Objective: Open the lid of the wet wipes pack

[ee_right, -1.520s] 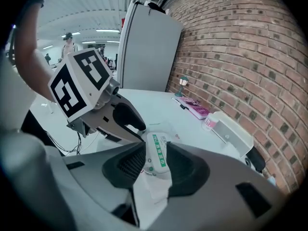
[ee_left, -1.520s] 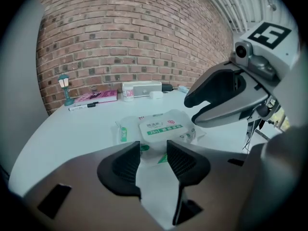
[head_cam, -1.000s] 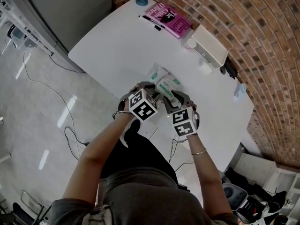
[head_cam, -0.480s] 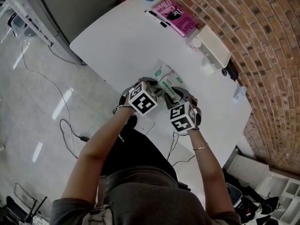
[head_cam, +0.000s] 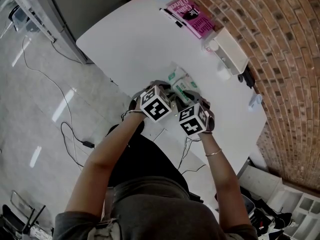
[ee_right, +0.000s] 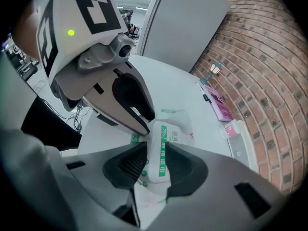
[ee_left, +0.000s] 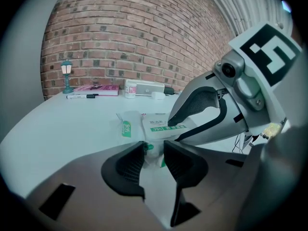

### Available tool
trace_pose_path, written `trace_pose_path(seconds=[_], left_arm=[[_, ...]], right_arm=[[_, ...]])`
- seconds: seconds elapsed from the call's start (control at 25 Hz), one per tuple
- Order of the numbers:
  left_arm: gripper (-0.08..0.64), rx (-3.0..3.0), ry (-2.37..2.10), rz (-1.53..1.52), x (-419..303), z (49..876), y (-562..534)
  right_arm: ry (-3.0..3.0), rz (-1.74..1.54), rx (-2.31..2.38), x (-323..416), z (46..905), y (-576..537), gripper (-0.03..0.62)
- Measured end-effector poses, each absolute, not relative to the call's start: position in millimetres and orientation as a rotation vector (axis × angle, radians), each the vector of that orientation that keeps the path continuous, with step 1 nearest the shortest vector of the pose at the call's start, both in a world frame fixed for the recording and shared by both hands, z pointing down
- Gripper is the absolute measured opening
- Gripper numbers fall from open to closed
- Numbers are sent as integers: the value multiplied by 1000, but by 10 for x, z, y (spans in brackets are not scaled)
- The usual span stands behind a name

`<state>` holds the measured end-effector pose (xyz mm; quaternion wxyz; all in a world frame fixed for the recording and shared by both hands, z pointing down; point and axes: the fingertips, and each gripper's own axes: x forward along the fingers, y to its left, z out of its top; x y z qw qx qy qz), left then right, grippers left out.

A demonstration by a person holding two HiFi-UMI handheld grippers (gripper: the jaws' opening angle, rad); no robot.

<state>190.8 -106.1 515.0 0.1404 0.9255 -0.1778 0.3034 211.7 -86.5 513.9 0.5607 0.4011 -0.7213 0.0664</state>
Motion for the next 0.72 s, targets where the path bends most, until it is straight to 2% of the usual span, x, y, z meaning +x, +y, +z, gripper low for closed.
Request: trace_pose_path(seconds=[0.24, 0.28, 0.72], left_arm=[[133, 2671, -492, 888, 1930, 5154, -1064], [133, 2671, -489, 890, 1929, 5154, -1063], [129, 2672, -483, 889, 1913, 5158, -1077]], right_arm=[[-1681, 173, 914, 2147, 5155, -893, 123], [-1683, 180, 915, 2153, 5153, -901, 99], [-1632, 117, 858, 2118, 5183, -908, 98]])
